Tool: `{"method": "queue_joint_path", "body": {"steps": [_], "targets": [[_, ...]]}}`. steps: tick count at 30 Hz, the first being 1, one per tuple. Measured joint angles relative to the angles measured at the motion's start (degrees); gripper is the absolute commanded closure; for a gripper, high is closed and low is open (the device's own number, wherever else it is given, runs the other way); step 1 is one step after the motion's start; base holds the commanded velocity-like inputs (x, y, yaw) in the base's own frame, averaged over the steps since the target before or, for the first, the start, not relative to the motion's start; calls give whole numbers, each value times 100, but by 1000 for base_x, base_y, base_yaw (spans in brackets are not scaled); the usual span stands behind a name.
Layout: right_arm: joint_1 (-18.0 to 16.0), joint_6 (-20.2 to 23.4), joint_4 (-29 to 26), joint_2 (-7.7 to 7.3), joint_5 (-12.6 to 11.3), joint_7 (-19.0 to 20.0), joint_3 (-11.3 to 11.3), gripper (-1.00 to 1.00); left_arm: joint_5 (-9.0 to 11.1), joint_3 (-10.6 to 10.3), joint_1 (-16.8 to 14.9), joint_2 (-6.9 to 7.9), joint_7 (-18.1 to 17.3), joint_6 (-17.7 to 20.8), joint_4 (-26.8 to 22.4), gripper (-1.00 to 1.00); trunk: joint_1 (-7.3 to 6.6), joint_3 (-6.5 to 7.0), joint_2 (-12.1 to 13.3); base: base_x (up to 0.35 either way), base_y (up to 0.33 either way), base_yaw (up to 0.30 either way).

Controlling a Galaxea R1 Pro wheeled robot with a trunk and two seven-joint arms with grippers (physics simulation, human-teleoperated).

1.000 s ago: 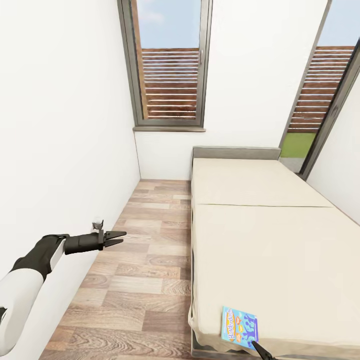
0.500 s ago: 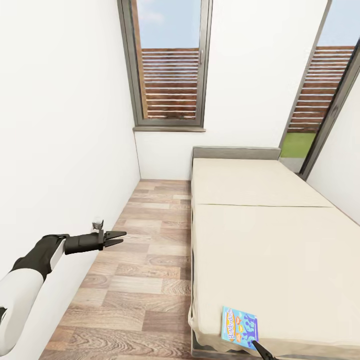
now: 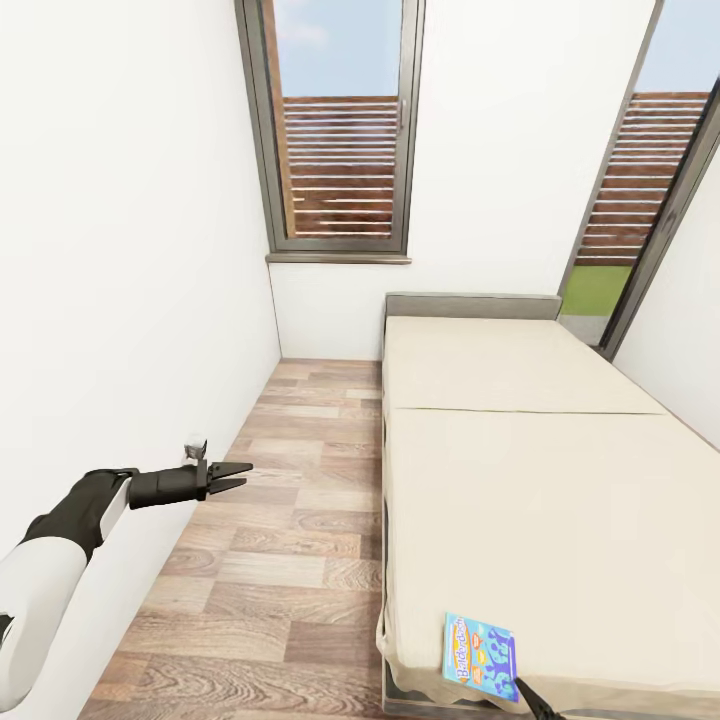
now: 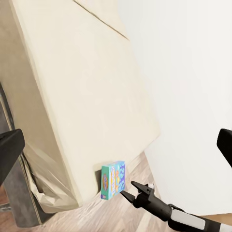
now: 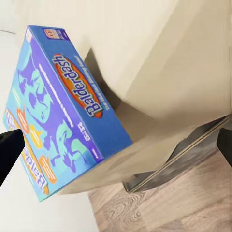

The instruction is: Put all the toys in the child's room - the three board games (two on the bed and one on the table), the two jigsaw puzzles on the table, and the tennis ball on the table - inside the toy box on the table in the child's room.

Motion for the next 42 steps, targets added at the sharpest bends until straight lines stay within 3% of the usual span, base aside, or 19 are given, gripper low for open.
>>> {"method": "queue_joint_path", "body": {"steps": [11,30,42], "targets": [[-15,367,359,49,-35,-12,-23,-100,0,0,0,4,0,0,0,-100,0,0,0,0,0,0],[-11,566,378,24,-37,94,-3,-100,0,0,0,5,0,0,0,-100,0,0,0,0,0,0],[-9,827,378,-29,-36,807,-7,-100,0,0,0,3,0,0,0,-100,0,0,0,0,0,0]]}}
